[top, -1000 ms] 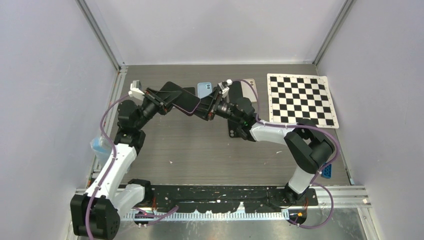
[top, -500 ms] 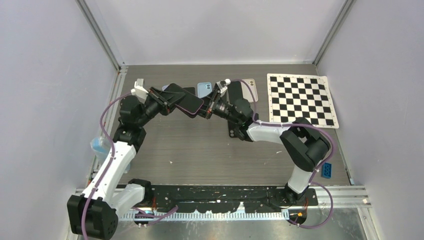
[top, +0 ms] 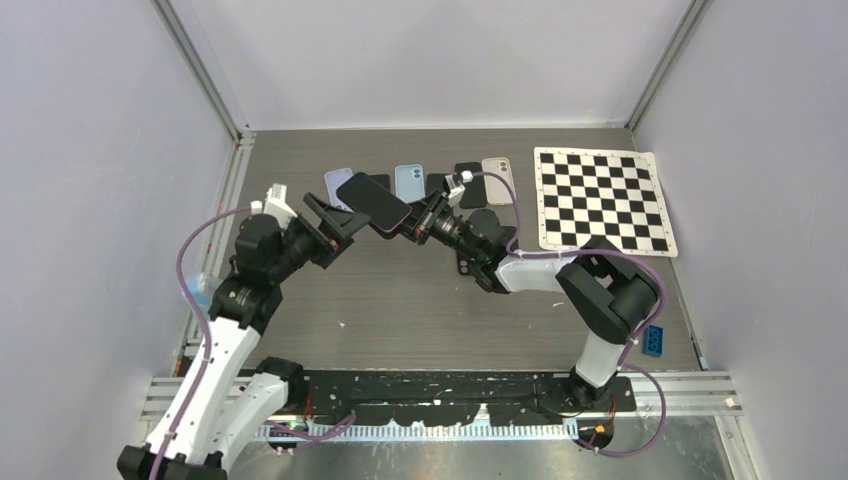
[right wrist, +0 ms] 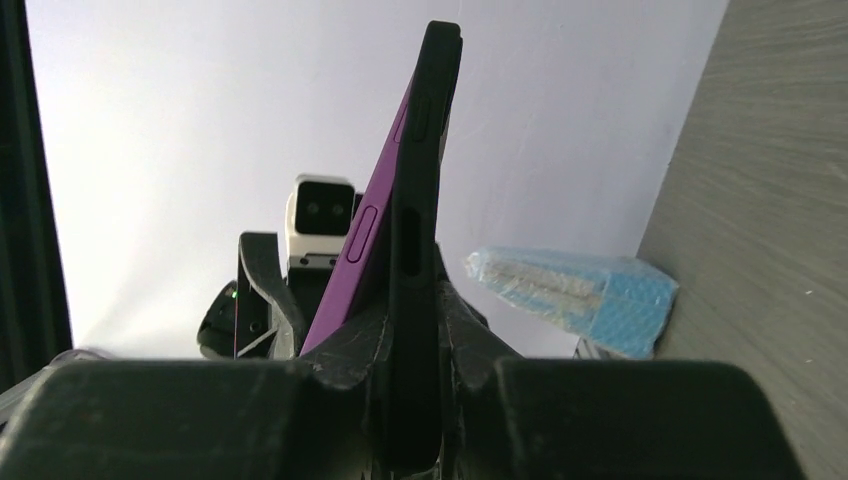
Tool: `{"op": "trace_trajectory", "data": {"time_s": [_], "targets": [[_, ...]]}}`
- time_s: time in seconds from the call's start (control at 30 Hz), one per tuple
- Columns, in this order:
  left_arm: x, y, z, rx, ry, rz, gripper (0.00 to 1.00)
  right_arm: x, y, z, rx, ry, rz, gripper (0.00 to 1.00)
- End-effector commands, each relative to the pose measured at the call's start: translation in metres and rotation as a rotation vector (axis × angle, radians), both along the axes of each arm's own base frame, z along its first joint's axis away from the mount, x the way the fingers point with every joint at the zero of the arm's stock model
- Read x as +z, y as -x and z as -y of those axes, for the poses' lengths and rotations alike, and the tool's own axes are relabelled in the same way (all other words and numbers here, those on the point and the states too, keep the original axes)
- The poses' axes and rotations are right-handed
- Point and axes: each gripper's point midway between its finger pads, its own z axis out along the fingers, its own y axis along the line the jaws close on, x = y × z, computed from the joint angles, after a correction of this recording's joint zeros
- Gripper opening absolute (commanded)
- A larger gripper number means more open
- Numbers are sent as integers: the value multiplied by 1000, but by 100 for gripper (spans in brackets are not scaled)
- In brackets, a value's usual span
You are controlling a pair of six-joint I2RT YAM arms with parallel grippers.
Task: Take the phone out of the phone case
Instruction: Remove the phone case from the phone.
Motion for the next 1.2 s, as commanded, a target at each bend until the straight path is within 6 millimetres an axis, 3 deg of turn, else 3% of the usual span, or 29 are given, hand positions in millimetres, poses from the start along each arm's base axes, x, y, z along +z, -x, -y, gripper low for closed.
{"op": "trace_trajectory", "data": {"time_s": [0.0,0.13,0.3,0.33,0.7,0.8,1.17], "targets": [[-14,7,-26,127,-55,7,93,57,0,19,-106,-101,207,1],[1,14,-11,74,93,41,89,54,1,20,-120,-93,261,1],[14,13,16,-64,256,14,52,48,0,19,-128,-95,282,1],[19,12,20,-93,283,26,49,48,1,18,-125,-98,285,1],[39,12,32,-179,371,69,43,29,-1,11,-108,-57,250,1],[35,12,33,-180,366,53,36,22,-4,9,-111,-43,233,1],[27,9,38,-202,389,-6,38,16,-5,4,-104,-39,223,1]]}}
